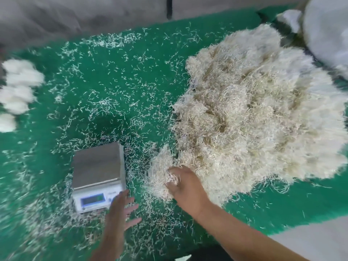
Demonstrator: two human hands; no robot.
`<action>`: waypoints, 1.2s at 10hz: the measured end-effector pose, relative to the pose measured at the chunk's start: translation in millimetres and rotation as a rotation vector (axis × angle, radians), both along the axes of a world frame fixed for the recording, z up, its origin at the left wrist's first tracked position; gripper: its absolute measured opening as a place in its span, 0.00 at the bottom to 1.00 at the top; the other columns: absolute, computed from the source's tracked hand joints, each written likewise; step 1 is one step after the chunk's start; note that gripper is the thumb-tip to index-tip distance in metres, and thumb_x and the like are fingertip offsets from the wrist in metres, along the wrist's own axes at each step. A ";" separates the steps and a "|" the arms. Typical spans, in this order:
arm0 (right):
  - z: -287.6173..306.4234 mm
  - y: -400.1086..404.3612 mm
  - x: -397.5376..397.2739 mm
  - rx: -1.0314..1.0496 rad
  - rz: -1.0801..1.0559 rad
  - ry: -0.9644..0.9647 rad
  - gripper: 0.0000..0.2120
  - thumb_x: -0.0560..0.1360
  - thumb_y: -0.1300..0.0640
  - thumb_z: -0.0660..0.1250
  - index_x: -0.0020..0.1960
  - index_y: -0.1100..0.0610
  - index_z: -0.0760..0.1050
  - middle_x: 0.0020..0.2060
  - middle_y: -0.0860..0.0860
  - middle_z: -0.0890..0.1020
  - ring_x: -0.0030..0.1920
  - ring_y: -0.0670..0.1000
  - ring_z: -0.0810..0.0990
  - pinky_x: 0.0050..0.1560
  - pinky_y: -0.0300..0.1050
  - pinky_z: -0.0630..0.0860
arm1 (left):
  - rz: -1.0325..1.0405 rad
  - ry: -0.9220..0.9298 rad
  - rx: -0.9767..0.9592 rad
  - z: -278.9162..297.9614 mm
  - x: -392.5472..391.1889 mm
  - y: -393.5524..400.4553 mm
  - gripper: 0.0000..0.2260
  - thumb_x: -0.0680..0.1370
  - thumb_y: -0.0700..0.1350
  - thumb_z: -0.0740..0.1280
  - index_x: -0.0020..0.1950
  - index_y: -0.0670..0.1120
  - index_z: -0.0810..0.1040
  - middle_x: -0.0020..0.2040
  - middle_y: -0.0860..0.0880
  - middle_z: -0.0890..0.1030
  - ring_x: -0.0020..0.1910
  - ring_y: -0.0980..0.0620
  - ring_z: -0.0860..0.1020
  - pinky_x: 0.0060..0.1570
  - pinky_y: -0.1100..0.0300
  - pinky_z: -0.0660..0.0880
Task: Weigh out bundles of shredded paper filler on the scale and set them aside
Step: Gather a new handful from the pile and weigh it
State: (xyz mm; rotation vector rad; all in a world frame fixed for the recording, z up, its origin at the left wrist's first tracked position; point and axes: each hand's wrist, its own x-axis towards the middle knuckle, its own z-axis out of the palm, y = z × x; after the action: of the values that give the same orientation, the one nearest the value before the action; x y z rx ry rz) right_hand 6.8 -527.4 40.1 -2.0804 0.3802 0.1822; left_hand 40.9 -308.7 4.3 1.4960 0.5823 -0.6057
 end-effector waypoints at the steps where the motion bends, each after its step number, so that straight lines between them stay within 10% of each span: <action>1: 8.9 -17.2 -5.0 0.024 0.176 -0.002 0.25 0.82 0.57 0.70 0.76 0.42 0.71 0.69 0.49 0.75 0.48 0.47 0.84 0.70 0.44 0.75 | -0.283 0.054 -0.129 48.7 22.2 -67.8 0.19 0.77 0.71 0.65 0.66 0.67 0.76 0.69 0.52 0.77 0.67 0.45 0.77 0.59 0.40 0.79; 3: 16.1 -48.0 -21.6 0.485 -0.115 -0.004 0.25 0.81 0.60 0.67 0.74 0.40 0.73 0.53 0.36 0.80 0.31 0.40 0.75 0.34 0.37 0.76 | 0.006 0.032 0.064 62.1 47.2 -138.8 0.12 0.83 0.44 0.66 0.65 0.41 0.78 0.65 0.37 0.80 0.62 0.37 0.81 0.62 0.39 0.78; 4: 16.1 -56.6 -26.9 0.754 -0.405 0.137 0.13 0.82 0.48 0.68 0.66 0.44 0.76 0.58 0.46 0.84 0.49 0.49 0.86 0.53 0.49 0.85 | 0.161 0.055 0.040 85.2 38.7 -148.5 0.13 0.86 0.48 0.61 0.60 0.44 0.82 0.53 0.40 0.85 0.50 0.40 0.85 0.45 0.46 0.84; 6: 27.6 -49.8 0.4 1.668 -0.343 0.521 0.39 0.81 0.29 0.62 0.76 0.61 0.71 0.71 0.65 0.77 0.72 0.66 0.75 0.77 0.71 0.63 | 0.048 -0.011 0.084 99.2 12.9 -160.6 0.22 0.81 0.59 0.64 0.55 0.40 0.83 0.51 0.42 0.85 0.46 0.40 0.83 0.53 0.36 0.82; 7: 44.4 -58.0 28.2 1.570 -0.463 0.366 0.16 0.85 0.53 0.65 0.65 0.63 0.76 0.58 0.61 0.83 0.60 0.59 0.82 0.71 0.59 0.73 | -0.196 -0.031 0.335 108.7 0.1 -145.1 0.21 0.75 0.65 0.73 0.41 0.47 0.78 0.29 0.51 0.81 0.30 0.47 0.78 0.26 0.59 0.77; 8: 48.7 -85.2 50.3 1.367 -0.666 0.351 0.12 0.87 0.58 0.59 0.63 0.60 0.79 0.57 0.62 0.83 0.55 0.59 0.83 0.70 0.57 0.77 | -0.456 -0.127 0.477 108.9 -8.5 -103.0 0.20 0.73 0.58 0.77 0.34 0.48 0.73 0.21 0.53 0.71 0.20 0.54 0.64 0.22 0.63 0.67; 9: 64.7 -108.8 67.6 1.357 -0.731 0.264 0.19 0.87 0.48 0.59 0.69 0.61 0.76 0.46 0.57 0.84 0.46 0.55 0.84 0.63 0.54 0.81 | -0.514 -0.148 0.654 112.7 -6.0 -61.2 0.10 0.74 0.43 0.71 0.34 0.43 0.75 0.21 0.54 0.69 0.19 0.58 0.63 0.22 0.65 0.67; 10: 78.9 -120.7 76.1 1.187 -0.636 0.204 0.25 0.86 0.45 0.62 0.79 0.53 0.67 0.61 0.56 0.83 0.58 0.51 0.83 0.77 0.61 0.67 | -0.413 -0.144 0.819 117.0 1.0 -38.2 0.08 0.73 0.39 0.69 0.35 0.46 0.75 0.26 0.53 0.74 0.24 0.56 0.70 0.26 0.61 0.71; 11: 96.0 -122.8 82.6 0.800 -0.443 0.100 0.17 0.84 0.40 0.63 0.66 0.49 0.77 0.63 0.59 0.83 0.63 0.56 0.83 0.74 0.68 0.66 | -0.320 -0.128 0.754 122.9 2.5 -35.3 0.09 0.74 0.39 0.69 0.47 0.53 0.75 0.38 0.44 0.81 0.31 0.50 0.75 0.27 0.56 0.74; 12: 101.6 -127.0 89.3 0.366 -0.250 -0.021 0.15 0.81 0.33 0.63 0.46 0.44 0.70 0.43 0.43 0.75 0.47 0.48 0.80 0.57 0.49 0.72 | -0.339 -0.185 0.632 126.8 4.7 -39.9 0.16 0.76 0.35 0.67 0.52 0.57 0.80 0.28 0.51 0.77 0.21 0.59 0.65 0.20 0.65 0.64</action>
State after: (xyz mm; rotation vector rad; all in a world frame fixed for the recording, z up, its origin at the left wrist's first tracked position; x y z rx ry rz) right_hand 96.0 -654.4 141.7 -1.6585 0.5472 0.0734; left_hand 45.6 -348.6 131.1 2.2505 0.3908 -0.5566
